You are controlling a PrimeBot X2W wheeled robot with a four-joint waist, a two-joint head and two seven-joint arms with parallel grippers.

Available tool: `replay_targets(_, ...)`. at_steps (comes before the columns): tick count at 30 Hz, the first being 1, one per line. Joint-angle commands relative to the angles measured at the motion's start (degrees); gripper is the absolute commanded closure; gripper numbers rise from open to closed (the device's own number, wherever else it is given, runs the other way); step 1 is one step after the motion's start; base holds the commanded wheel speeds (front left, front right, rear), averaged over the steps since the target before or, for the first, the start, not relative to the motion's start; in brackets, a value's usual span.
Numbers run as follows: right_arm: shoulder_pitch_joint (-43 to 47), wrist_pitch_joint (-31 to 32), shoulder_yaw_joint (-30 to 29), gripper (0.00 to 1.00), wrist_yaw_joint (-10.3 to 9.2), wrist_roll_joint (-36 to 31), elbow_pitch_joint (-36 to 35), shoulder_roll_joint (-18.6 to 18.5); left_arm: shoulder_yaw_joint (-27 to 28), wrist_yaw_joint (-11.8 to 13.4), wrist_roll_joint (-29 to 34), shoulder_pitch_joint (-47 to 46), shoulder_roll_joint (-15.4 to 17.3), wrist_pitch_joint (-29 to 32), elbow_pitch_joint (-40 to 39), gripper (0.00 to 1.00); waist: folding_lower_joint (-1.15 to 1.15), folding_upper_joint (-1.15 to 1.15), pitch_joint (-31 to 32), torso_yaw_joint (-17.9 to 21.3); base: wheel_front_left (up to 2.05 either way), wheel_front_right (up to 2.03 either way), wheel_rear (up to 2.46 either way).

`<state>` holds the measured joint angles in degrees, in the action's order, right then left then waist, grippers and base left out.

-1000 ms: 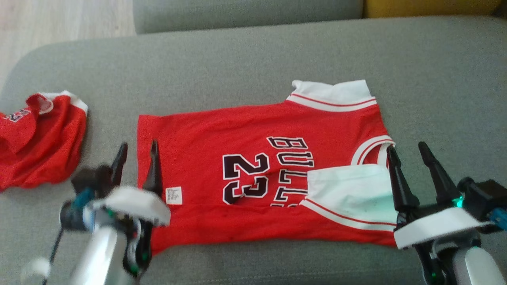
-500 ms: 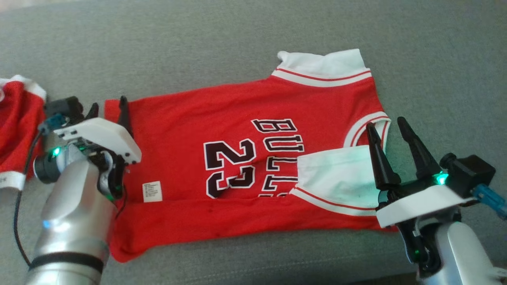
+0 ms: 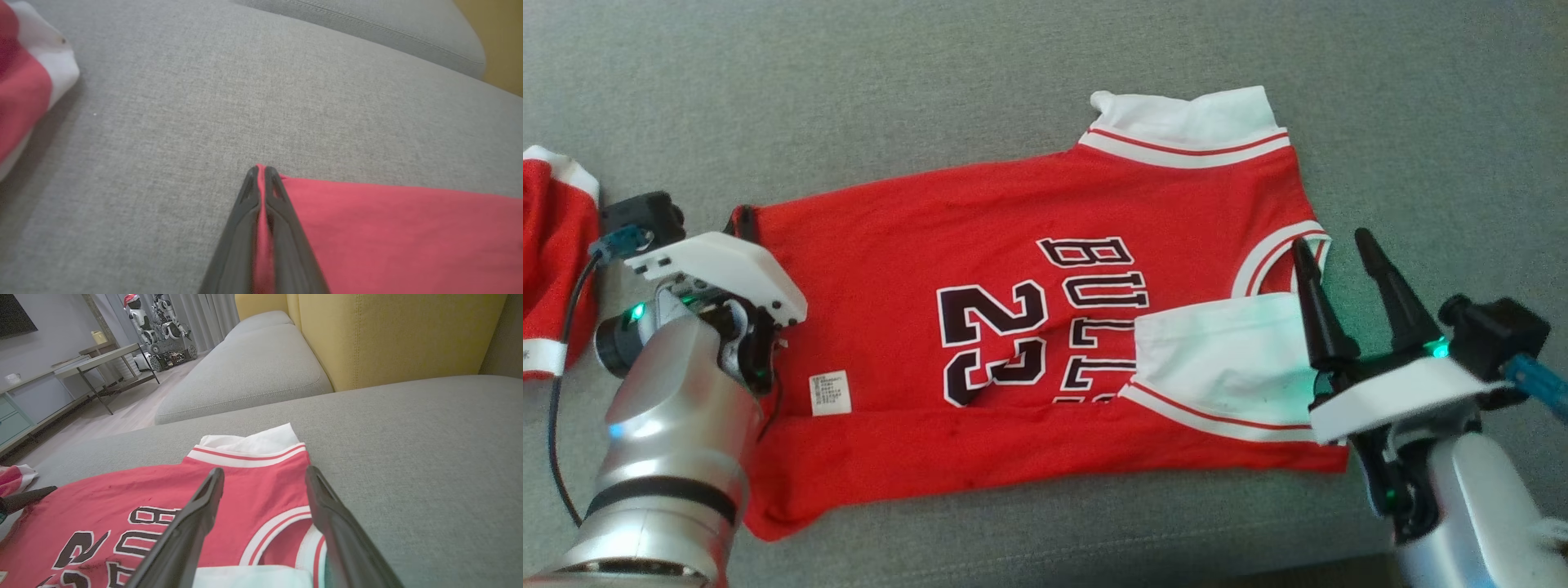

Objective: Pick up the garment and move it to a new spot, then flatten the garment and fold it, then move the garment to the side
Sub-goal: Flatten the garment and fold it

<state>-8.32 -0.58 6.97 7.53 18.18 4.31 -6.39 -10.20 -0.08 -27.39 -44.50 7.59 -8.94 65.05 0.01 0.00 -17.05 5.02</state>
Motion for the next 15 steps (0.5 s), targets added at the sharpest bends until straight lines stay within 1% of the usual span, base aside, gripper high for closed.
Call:
replay_targets(1, -2.5, -0.2, 0.7, 0.0, -0.04, 0.7, -0.7, -1.1, 1.1, -0.6, -0.2, -2.5, 1.6, -1.1, -0.4, 1.0, -0.01, 0.0, 0.1, -0.3, 0.0, 0.0, 0.0)
replay_targets(8, -9.6, 0.3, -1.8, 0.0, -0.04, 3.1, 6.0, -4.0, 0.0, -1.7, 0.6, -5.2, 0.4, -4.4, 0.1, 1.0, -0.01, 0.0, -0.4, -2.3, 0.0, 0.0, 0.0)
replay_targets(11, -14.7, 0.7, -2.1, 0.0, -0.04, 4.5, 10.4, -5.8, -0.5, -2.2, 1.1, -6.3, -0.3, -5.4, -0.4, 1.0, -0.01, 0.0, -1.0, -3.4, 0.0, 0.0, 0.0)
replay_targets(15, -22.4, 1.6, -1.1, 0.0, -0.04, 6.2, 18.0, -7.9, -1.1, -2.7, 1.6, -7.3, -1.3, -5.9, -1.1, 1.0, -0.01, 0.0, -1.7, -5.1, 0.0, 0.0, 0.0)
